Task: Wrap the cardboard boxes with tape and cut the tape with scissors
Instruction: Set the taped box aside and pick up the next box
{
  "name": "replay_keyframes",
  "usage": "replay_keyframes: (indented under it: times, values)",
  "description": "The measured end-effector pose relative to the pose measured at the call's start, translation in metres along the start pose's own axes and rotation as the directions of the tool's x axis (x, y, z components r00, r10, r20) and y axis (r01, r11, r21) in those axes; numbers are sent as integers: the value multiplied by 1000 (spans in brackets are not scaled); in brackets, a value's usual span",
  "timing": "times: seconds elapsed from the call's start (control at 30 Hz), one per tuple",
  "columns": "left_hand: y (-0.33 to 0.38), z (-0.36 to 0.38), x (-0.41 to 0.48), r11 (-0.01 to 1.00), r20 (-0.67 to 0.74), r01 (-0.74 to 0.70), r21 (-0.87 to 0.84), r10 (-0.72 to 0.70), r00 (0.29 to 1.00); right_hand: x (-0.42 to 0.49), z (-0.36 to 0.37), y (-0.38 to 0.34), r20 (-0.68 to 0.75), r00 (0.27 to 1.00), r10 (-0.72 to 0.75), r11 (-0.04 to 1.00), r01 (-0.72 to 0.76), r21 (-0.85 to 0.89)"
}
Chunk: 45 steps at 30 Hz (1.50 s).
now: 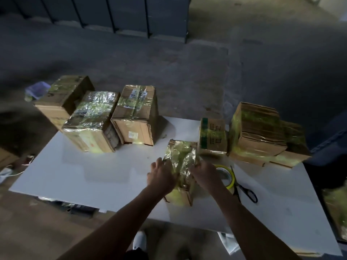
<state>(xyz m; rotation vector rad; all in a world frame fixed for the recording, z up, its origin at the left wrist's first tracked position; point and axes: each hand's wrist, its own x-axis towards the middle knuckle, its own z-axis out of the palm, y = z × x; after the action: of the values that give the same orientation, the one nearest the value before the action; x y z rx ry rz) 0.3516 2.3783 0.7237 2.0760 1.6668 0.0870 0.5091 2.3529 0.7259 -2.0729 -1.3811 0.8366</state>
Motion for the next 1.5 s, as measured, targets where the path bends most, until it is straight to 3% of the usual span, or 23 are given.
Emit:
replay_keyframes:
  times: [0.13, 0.3, 0.4, 0.47, 0.57, 0.63, 0.7, 0.8, 0.97, 1.17, 1.23, 1.3, 1.37, 1.43, 1.5]
  values:
    - [-14, -11, 2, 998, -81, -63, 12, 64, 995, 4, 9, -6, 98, 991, -95, 989, 83, 121]
    - [-22, -27, 20, 982, 60, 82, -170, -73, 995, 18, 29, -5, 275, 950, -145, 979, 178, -97]
    - [-45, -32, 30, 985, 137, 78, -157, -56, 989, 21, 42, -9, 238, 962, -134, 975, 171, -140]
    - [-63, -32, 33, 965, 182, 119, -235, -76, 980, 22, 51, -12, 165, 974, -157, 967, 186, -175]
    - [-87, -23, 33, 903, 254, 185, -388, -88, 963, 22, 60, -12, 28, 996, -89, 954, 93, -285]
    - [-98, -19, 33, 867, 272, 191, -460, -67, 960, 22, 62, -7, -2, 998, 58, 967, -57, -249]
    - [-103, -17, 35, 839, 272, 180, -514, -40, 961, 24, 62, -7, 80, 971, 225, 969, -214, -121]
    - [-101, -15, 38, 806, 273, 188, -562, -34, 962, 20, 64, -8, 197, 940, 277, 961, -272, -54]
    - [-101, -13, 47, 732, 331, 245, -636, -28, 943, 16, 66, -20, 60, 955, 291, 947, -279, -156]
    - [-103, -7, 56, 470, 473, 433, -769, -36, 880, 13, 51, -42, -245, 948, 203, 973, -223, -59]
    - [-102, -3, 56, 486, 484, 443, -753, -47, 874, 10, 49, -46, -311, 933, 178, 980, -196, -24]
    - [-100, 0, 56, 538, 404, 381, -752, -82, 911, 9, 48, -47, -343, 929, 137, 990, -144, 4]
    - [-99, -3, 57, 721, 241, 241, -650, -106, 965, 11, 49, -46, -340, 929, 147, 988, -153, 11]
    - [-101, -7, 58, 874, 39, 79, -480, -69, 997, 13, 52, -48, -269, 933, 238, 971, -231, 57]
    - [-98, -12, 57, 867, -40, -35, -497, 18, 999, 14, 54, -53, -144, 929, 341, 931, -313, 189]
